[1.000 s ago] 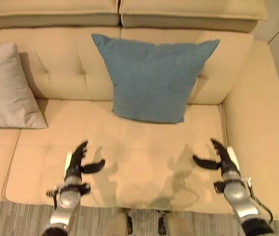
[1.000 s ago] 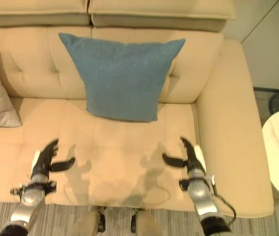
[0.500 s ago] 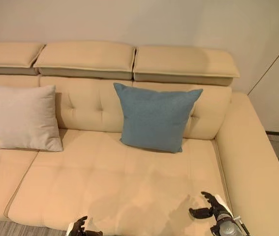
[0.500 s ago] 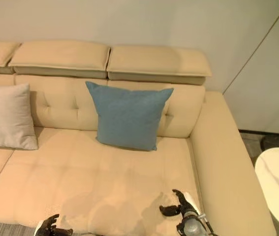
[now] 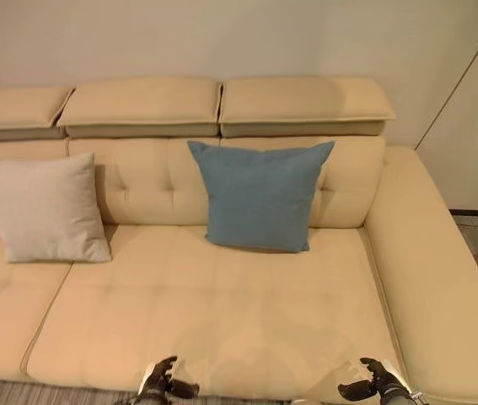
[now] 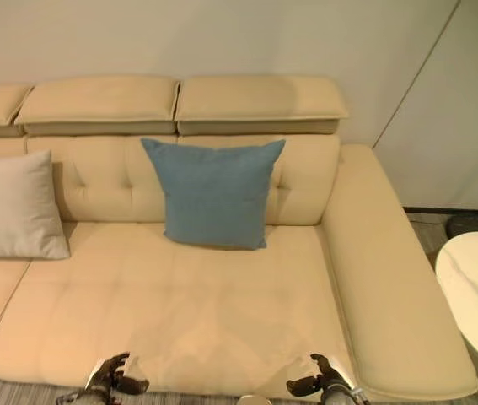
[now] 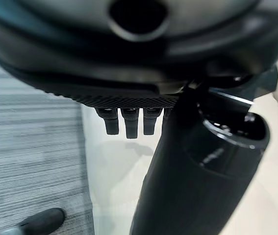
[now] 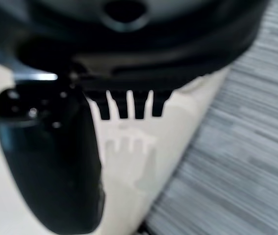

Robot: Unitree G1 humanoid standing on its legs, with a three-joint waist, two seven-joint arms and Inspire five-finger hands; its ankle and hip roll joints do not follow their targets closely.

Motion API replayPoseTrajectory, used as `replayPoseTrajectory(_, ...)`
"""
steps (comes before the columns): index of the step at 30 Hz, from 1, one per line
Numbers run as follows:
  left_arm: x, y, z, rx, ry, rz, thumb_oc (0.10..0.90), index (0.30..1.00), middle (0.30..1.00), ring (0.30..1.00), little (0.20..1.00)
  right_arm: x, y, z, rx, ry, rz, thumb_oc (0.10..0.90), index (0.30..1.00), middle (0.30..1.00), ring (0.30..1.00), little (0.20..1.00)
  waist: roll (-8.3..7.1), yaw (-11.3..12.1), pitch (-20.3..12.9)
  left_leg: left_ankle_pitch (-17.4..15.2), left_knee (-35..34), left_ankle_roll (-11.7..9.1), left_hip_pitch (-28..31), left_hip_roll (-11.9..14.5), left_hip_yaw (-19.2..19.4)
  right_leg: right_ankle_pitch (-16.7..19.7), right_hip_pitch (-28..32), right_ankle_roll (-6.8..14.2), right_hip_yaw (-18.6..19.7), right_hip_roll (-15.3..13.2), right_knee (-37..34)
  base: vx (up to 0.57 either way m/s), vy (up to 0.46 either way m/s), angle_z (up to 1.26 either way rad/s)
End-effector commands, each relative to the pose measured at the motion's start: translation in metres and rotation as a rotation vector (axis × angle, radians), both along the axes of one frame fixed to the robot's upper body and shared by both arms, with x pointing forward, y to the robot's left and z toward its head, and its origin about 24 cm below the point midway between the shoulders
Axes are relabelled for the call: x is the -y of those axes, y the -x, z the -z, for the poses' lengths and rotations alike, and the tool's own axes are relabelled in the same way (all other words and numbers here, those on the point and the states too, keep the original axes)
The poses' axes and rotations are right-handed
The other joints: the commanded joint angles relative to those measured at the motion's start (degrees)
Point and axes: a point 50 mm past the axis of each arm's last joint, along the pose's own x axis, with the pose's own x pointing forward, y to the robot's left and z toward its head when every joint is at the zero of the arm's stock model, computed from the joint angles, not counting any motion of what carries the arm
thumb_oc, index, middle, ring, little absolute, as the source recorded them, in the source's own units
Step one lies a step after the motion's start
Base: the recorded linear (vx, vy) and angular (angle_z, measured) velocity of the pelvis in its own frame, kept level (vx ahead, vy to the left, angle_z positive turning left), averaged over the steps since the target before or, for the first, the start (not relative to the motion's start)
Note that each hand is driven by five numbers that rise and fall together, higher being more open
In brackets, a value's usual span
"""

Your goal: Pick up all the scattered cushions and arrange them neatly on the sofa.

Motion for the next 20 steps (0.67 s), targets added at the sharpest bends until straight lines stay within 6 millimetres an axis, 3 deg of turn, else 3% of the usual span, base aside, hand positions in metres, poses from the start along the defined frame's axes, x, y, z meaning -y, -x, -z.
replayPoseTrajectory(1,-0.02,0.004,-0.003,0.009,-0.083,0.014,0.8,0.9,0.9,0.9,0.9,0.005,-0.023,-0.011,0.078,0.046,0.018,0.8,0.9,0.9,0.9,0.9,-2.36,0.88,0.76,-5.88,1.76,1.42,1.55,-4.49,-1.45,0.24,-4.44,6.2,0.79,0.11,-0.73,-0.34,0.167,-0.04)
replayPoseTrajectory(5,-0.027,0.005,-0.003,-0.011,-0.124,0.021,0.8,0.9,0.9,0.9,0.9,0.0,-0.024,-0.009,0.062,0.04,0.005,0.8,0.9,0.9,0.9,0.9,-2.95,1.08,2.42,-4.01,0.63,2.46,0.09,-5.35,-1.07,1.85,-6.52,8.1,1.62,-1.26,-0.91,-0.29,0.097,-0.13)
replayPoseTrajectory(6,-0.033,0.008,-0.003,-0.026,-0.137,0.001,0.8,0.9,0.9,0.9,0.9,-0.002,-0.025,-0.008,0.057,0.034,0.002,0.8,0.9,0.9,0.9,0.9,-2.74,1.46,3.08,-2.86,0.52,2.93,-1.36,-5.07,-0.51,-0.64,-6.32,7.62,3.37,-0.9,1.98,-0.25,0.06,-0.14)
replayPoseTrajectory(13,-0.044,0.031,0.003,-0.111,-0.164,-0.041,0.8,0.9,0.9,0.9,0.9,-0.004,-0.007,0.001,0.004,0.015,0.041,0.8,0.9,0.9,0.9,0.9,-1.28,4.1,1.8,0.37,-1.15,4.04,-3.85,-3.47,0.6,-8.67,-1.42,4.85,3.85,-0.45,15.03,-0.16,0.025,-0.2)
replayPoseTrajectory(15,-0.045,0.033,0.003,-0.11,-0.16,-0.062,0.8,0.9,0.9,0.9,0.9,-0.009,-0.005,0.003,0.001,0.001,0.044,0.8,0.9,0.9,0.9,0.9,-1.78,6.01,0.06,1.54,-2.15,3.54,-5.41,-3.22,2.37,-9.46,4.06,5.17,1.46,-1.54,11.9,-0.11,-0.08,-0.1)
replayPoseTrajectory(20,-0.044,0.032,0.003,-0.103,-0.151,-0.082,0.8,0.9,0.9,0.9,0.9,-0.014,-0.009,0.003,0.015,-0.012,0.048,0.8,0.9,0.9,0.9,0.9,-2.38,6.24,-1.82,4.23,-5.89,2.25,-5.54,-2.6,3.69,-10.23,6.31,5.84,1.45,-0.34,5.94,-0.04,-0.088,-0.15)
